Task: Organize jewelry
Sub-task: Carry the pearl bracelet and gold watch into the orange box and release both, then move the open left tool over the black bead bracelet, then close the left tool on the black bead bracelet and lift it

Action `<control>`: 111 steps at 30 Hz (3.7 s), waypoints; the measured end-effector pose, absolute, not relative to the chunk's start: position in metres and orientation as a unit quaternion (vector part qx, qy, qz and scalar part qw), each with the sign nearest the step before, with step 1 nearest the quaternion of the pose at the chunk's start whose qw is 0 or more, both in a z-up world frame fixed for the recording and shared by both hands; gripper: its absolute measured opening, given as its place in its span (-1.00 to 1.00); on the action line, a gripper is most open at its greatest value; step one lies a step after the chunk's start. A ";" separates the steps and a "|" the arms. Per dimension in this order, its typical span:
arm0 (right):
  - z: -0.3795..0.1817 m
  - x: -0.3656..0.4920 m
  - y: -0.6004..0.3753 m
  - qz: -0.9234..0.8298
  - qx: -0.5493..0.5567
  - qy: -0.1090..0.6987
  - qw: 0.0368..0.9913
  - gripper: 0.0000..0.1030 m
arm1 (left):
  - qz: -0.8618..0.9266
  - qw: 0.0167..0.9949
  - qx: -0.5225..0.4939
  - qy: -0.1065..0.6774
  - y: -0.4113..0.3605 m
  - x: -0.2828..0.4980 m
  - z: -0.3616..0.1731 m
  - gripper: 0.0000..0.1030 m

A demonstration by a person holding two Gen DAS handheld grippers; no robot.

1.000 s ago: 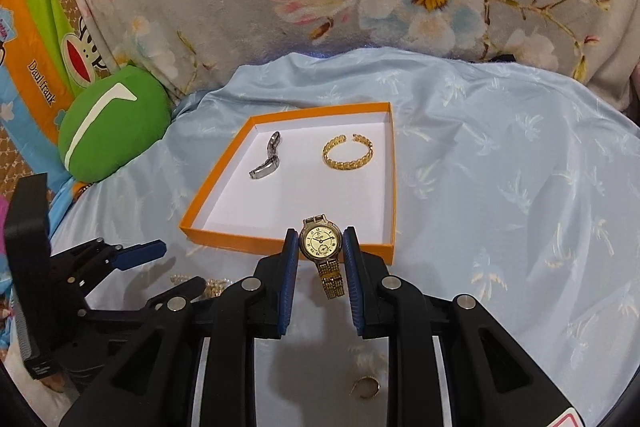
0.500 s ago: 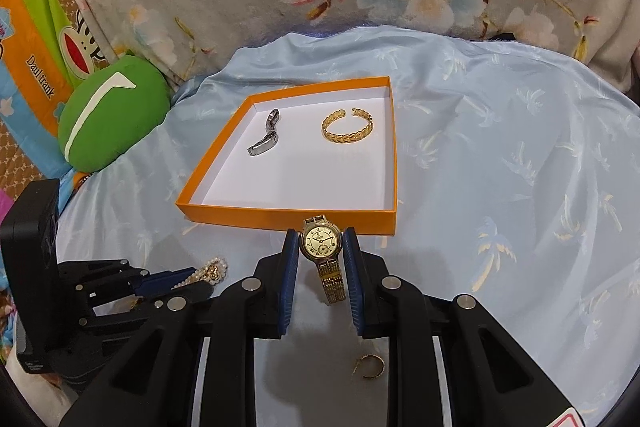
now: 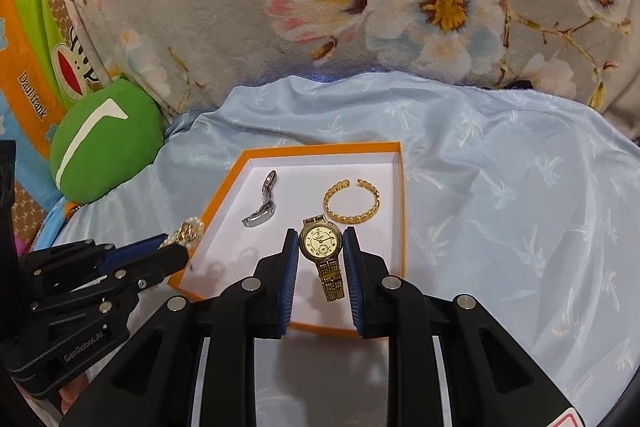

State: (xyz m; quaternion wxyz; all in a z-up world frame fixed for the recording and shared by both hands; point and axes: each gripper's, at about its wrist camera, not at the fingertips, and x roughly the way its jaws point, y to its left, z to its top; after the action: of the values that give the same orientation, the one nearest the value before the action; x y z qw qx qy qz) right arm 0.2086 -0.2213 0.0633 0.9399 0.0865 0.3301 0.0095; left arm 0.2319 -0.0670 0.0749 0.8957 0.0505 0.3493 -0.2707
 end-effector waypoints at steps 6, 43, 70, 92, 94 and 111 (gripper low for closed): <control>0.036 0.243 -0.218 0.002 0.072 0.358 0.931 -0.59 | -0.237 0.894 0.040 0.379 -0.081 0.279 0.046 -0.73; 0.006 0.023 -0.207 -0.039 0.101 0.353 0.929 -0.05 | -0.138 0.922 -0.011 0.362 0.034 0.086 0.017 0.33; -0.005 0.004 -0.189 -0.044 0.102 0.365 0.924 -0.05 | -0.095 0.905 -0.027 0.413 0.025 0.112 -0.004 0.21; -0.006 -0.020 -0.165 0.002 0.087 0.369 0.925 -0.05 | -0.136 0.913 -0.024 0.383 0.018 0.106 0.011 -0.87; -0.007 -0.027 -0.158 0.007 0.083 0.372 0.925 -0.05 | -0.139 0.917 -0.032 0.374 0.022 0.101 0.019 -0.87; -0.013 -0.015 -0.140 0.003 0.083 0.397 0.914 -0.46 | -0.161 0.925 -0.061 0.339 0.051 0.053 0.052 -0.87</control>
State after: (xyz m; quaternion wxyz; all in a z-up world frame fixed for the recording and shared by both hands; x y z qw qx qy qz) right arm -0.0153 -0.1395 -0.0135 0.9142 0.0834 0.3967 0.0035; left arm 0.0528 0.0513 0.0515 0.9249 -0.0610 0.3391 -0.1605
